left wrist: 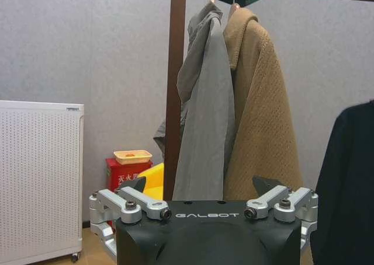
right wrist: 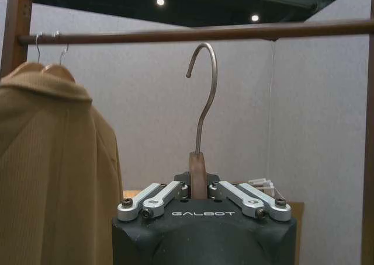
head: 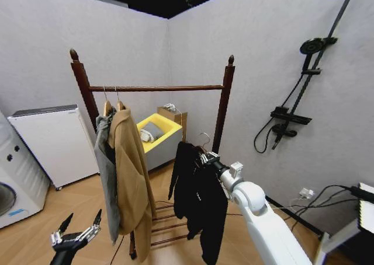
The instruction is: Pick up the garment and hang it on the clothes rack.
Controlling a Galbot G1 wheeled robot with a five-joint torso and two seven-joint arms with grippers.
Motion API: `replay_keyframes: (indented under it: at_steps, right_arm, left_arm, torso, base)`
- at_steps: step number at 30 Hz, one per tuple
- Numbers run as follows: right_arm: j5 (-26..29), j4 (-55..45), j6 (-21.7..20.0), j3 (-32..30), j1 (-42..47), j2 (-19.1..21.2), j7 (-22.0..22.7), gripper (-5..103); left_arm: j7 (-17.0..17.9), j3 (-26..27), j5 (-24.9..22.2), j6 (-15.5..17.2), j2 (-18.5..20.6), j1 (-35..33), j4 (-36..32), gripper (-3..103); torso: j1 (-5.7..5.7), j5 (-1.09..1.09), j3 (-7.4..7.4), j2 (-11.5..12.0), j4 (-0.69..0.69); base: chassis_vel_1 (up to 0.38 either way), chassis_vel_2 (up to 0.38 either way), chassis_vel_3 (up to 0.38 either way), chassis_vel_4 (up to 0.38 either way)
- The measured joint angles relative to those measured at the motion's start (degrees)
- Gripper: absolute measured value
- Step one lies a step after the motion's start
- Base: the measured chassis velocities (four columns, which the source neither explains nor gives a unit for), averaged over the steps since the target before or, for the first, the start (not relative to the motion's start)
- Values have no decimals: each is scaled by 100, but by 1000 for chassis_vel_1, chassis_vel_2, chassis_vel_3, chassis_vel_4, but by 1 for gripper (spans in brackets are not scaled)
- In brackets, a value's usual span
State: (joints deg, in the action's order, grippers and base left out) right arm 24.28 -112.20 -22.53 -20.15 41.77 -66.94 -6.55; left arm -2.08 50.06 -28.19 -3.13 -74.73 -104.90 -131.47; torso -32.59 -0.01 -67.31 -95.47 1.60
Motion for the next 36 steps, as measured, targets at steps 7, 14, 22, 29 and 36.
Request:
replay_keyframes:
  at_steps: [7,14,22,29,36]
  right_arm:
    - [385,-75,-486,298,-856,127,492,9]
    - [594,647,-804,1102,-2248,-47,1247,9]
    - [712,1467,-927,1440,-3375,-417,1354,9]
    - [948,2080,-975,1707,-3823,-428,1362,9]
    - [1048,2308,-982,1989,-4167,-513,1374,9]
  left_arm:
    - [0,0,0,0,0,0,0,100]
    - [-1,0,0,0,0,0,-1,100]
    - [0,0,0,0,0,0,0,100]
    - [0,0,0,0,0,0,0,100]
    - [0,0,0,0,0,0,0,100]
  torso:
    - [0,0,0,0,2]
    - [0,0,-1,1,2]
    - [0,1,0,0,3]
    - [-1,1,-1,1,3]
    - [0,1,0,0,4]
  base:
    - [0,0,0,0]
    - [0,0,0,0]
    - [0,0,0,0]
    - [0,0,0,0]
    - [0,0,0,0]
